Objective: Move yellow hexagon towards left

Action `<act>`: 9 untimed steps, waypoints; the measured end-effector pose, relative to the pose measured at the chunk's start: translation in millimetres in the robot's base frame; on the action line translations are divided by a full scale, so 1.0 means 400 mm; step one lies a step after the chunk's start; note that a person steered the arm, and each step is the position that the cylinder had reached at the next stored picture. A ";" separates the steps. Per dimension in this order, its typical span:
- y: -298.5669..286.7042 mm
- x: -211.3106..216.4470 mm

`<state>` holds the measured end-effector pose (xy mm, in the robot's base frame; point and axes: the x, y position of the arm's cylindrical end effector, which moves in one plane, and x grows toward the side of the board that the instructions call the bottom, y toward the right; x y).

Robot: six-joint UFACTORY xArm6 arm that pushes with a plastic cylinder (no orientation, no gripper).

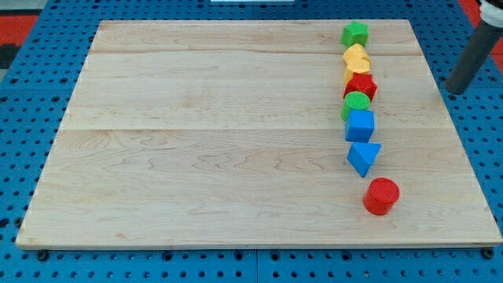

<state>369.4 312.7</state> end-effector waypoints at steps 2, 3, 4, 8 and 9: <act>-0.134 -0.019; -0.195 -0.080; -0.302 -0.127; -0.701 0.053; -0.906 0.075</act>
<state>399.4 -49.9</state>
